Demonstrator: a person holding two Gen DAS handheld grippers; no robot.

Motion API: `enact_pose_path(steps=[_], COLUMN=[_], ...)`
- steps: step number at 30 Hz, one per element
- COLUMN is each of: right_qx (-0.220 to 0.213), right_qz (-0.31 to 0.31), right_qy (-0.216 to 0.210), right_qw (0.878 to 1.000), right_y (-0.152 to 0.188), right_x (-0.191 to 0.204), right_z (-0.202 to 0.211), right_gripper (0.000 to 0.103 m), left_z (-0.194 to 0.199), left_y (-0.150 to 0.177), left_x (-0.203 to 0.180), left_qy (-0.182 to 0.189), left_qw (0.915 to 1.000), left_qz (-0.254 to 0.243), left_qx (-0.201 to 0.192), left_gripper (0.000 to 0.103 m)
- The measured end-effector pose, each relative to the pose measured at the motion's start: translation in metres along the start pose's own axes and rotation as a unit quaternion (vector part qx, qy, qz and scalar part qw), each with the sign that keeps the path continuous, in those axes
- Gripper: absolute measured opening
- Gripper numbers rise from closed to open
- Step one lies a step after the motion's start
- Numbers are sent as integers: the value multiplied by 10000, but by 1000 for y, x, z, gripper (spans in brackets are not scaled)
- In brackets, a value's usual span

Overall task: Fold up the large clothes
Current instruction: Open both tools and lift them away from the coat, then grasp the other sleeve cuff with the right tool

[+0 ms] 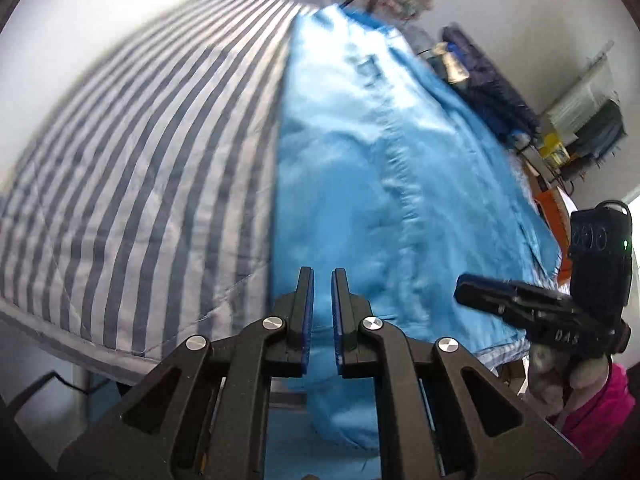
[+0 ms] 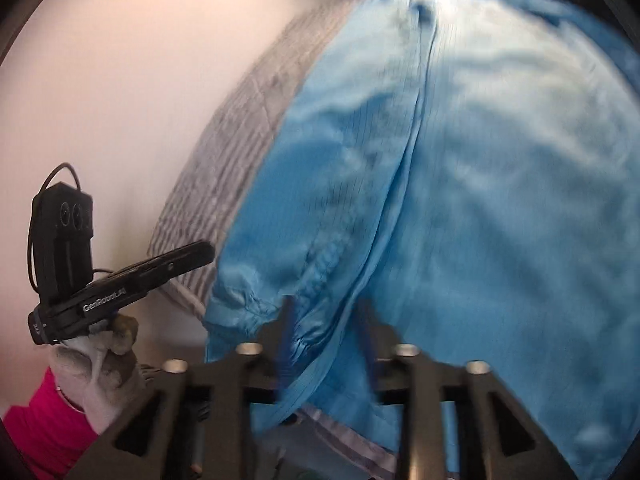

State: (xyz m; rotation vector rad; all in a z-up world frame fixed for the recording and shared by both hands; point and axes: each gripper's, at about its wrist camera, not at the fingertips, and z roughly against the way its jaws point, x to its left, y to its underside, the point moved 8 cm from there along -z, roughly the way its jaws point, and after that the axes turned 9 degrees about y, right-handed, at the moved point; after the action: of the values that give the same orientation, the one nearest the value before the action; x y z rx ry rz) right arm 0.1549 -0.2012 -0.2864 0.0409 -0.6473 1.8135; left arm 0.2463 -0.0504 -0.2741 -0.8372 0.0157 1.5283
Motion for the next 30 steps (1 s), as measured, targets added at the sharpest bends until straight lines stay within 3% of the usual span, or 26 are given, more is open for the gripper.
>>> enact_pose_path(steps=[4,9,13,19,25,26,29,30], right_qx=[-446,-826,-865,-850,-1014,-1056,-1176,-1200], right_qz=[-27,-257,-501,-992,-1559,-1708,-2222,-2406], right_qy=[393,789,1138,1294,1534,1564,1606,1632], right_qw=[9982,9931,9885,9829,9705,9671,9544,9492], right_y=[-2,-7,-6,0,7,9,20,24], right_x=[-26,-73,-121,-183,-240,-252,-287,-300], right_z=[32,73,108,142,174,180,198,203], right_gripper=[43,44,43,43,47,47,51,54], left_z=[-13,-51,-78,-78,-44,-36,-21,-17], left_y=[2,21,40,42,18,11,-4,-10], left_x=[-32,-39,-37,-39,-86,-100,-125,-133], left_qy=[145,278,142,-4,212,310,535,621], left_qw=[9984,9970,9937,9923,9924,9917,9899,9891], left_qz=[-544,-430,-497,-561,-962,-1047,-1198,-1245], left_qx=[98,574,995,1106,743,676,530,470], left_gripper=[6,6,6,6,7,11,55,56])
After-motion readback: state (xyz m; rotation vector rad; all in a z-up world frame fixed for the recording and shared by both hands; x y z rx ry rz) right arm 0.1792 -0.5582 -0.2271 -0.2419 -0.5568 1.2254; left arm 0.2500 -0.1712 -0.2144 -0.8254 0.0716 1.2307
